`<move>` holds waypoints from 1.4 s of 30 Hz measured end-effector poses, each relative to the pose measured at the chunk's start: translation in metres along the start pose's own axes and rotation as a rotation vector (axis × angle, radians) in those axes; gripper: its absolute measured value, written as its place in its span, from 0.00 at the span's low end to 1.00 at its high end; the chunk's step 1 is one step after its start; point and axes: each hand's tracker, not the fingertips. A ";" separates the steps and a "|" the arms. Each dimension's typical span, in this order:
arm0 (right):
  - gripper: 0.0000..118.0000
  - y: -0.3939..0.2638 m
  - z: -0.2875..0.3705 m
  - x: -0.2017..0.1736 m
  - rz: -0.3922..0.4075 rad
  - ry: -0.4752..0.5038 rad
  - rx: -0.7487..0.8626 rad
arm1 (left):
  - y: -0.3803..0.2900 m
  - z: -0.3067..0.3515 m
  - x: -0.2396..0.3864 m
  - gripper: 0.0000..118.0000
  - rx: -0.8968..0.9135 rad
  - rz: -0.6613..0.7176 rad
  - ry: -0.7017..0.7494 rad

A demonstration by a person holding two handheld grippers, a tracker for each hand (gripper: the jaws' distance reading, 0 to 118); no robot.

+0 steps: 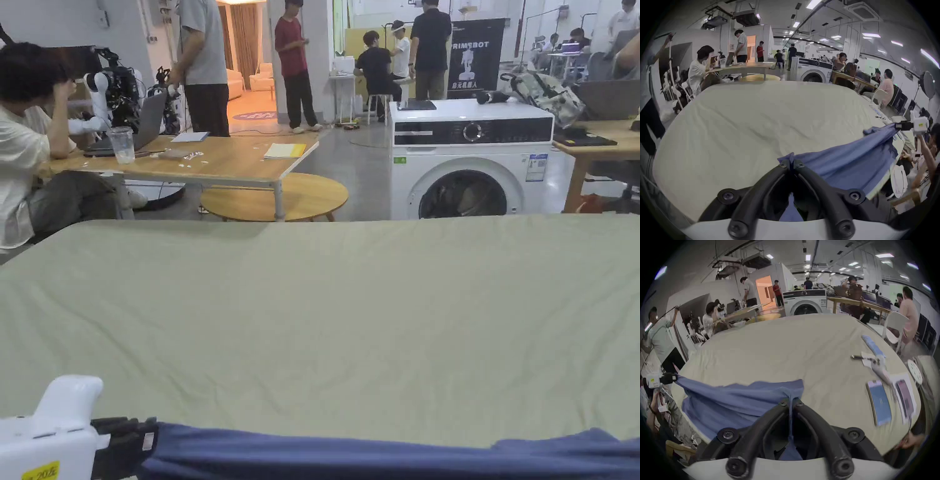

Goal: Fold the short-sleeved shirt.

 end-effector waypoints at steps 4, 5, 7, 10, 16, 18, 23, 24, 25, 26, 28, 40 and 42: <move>0.00 -0.070 0.019 0.002 -0.034 -0.007 -0.037 | -0.054 0.009 0.005 0.00 -0.034 0.046 -0.006; 0.00 -0.085 0.019 0.001 -0.033 -0.015 -0.050 | -0.066 0.006 0.005 0.00 -0.056 0.055 -0.009; 0.00 -0.105 0.010 0.002 -0.043 -0.031 -0.061 | -0.084 -0.003 0.005 0.00 -0.076 0.077 -0.009; 0.01 -0.121 -0.001 -0.002 -0.022 -0.042 -0.046 | -0.104 -0.022 -0.005 0.00 -0.089 0.068 0.013; 0.38 -0.119 0.014 -0.014 0.045 -0.071 0.029 | -0.114 -0.005 -0.001 0.54 -0.005 0.106 0.018; 0.38 -0.108 0.029 -0.026 0.070 -0.086 0.115 | -0.099 0.014 0.009 0.54 0.097 0.089 0.017; 0.38 -0.063 0.038 -0.070 0.038 0.008 0.270 | -0.036 0.045 0.062 0.54 0.369 0.010 -0.067; 0.37 -0.055 0.035 -0.080 0.038 0.037 0.283 | -0.026 0.045 0.073 0.53 0.385 -0.016 -0.075; 0.36 -0.046 0.029 -0.094 0.043 0.075 0.302 | -0.018 0.044 0.083 0.51 0.408 -0.049 -0.073; 0.31 -0.041 0.024 -0.103 0.056 0.097 0.307 | -0.009 0.042 0.096 0.39 0.431 -0.087 -0.061; 0.25 -0.033 0.010 -0.120 0.071 0.098 0.309 | 0.000 0.032 0.113 0.29 0.430 -0.091 -0.048; 0.00 -0.042 -0.006 -0.134 0.083 0.185 0.258 | -0.025 0.030 0.032 0.34 0.252 0.249 -0.273; 0.00 -0.048 -0.001 -0.124 0.070 0.192 0.248 | -0.049 0.022 -0.011 0.84 0.213 0.359 -0.331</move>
